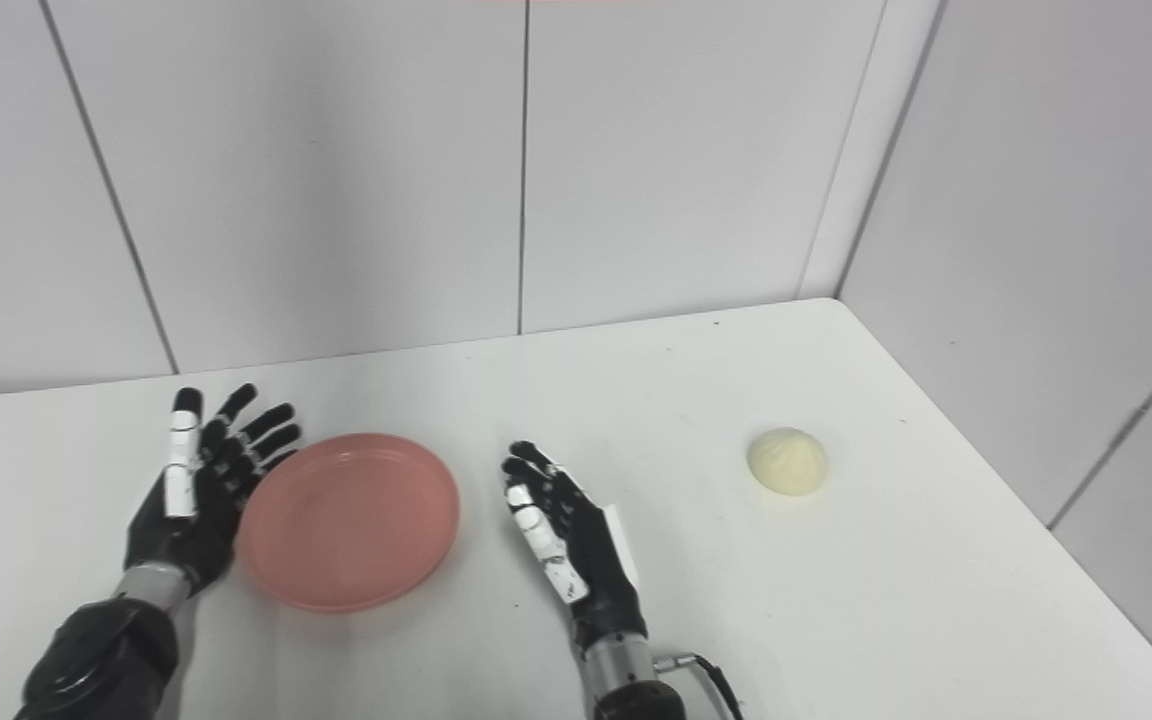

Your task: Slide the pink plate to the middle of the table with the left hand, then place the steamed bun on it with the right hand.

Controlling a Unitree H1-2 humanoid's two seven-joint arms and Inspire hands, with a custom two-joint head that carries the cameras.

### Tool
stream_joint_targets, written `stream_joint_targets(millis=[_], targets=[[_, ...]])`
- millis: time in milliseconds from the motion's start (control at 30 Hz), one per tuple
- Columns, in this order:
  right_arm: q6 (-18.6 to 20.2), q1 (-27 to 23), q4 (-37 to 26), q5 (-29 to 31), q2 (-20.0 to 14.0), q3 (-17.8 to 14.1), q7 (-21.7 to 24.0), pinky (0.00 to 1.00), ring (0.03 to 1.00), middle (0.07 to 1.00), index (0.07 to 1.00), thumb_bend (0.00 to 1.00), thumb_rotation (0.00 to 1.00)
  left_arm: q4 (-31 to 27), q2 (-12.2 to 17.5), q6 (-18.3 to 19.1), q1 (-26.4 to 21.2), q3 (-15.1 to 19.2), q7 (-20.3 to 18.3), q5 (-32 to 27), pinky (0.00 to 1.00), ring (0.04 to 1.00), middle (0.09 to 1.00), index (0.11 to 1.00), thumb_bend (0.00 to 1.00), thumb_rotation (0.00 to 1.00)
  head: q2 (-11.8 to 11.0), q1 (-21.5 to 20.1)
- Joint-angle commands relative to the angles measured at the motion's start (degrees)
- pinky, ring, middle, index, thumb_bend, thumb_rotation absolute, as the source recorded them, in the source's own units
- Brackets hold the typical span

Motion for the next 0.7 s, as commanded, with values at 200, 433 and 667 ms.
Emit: stream_joint_targets(millis=[200,433,667], targets=[[-4.6,-0.6,1.7,-0.8,0.9,0.1,-1.1,0.80,0.833,0.830,0.841,0.58,0.86,2.0,0.8,-1.2,-0.3,0.6,-1.6,-0.7,0.82,0.831,0.814,0.915,0.65,1.00,-0.3,-0.2],[-4.0,-1.2,-0.5,-3.5,-1.1,-0.3,-1.4,0.81,0.842,0.847,0.869,0.64,0.89,4.6,0.3,-3.1,-0.8,0.2,-1.6,0.0,0.82,0.834,0.812,0.924,0.63,1.00,-0.9,0.4],[2.9,-6.5,-9.2,-12.4,-7.2,-3.8,-2.9,0.60,0.729,0.807,0.878,0.84,0.86,8.0,0.1,-5.1,-1.7,0.1,-1.8,0.1,0.80,0.817,0.797,0.908,0.66,1.00,-1.3,1.6]])
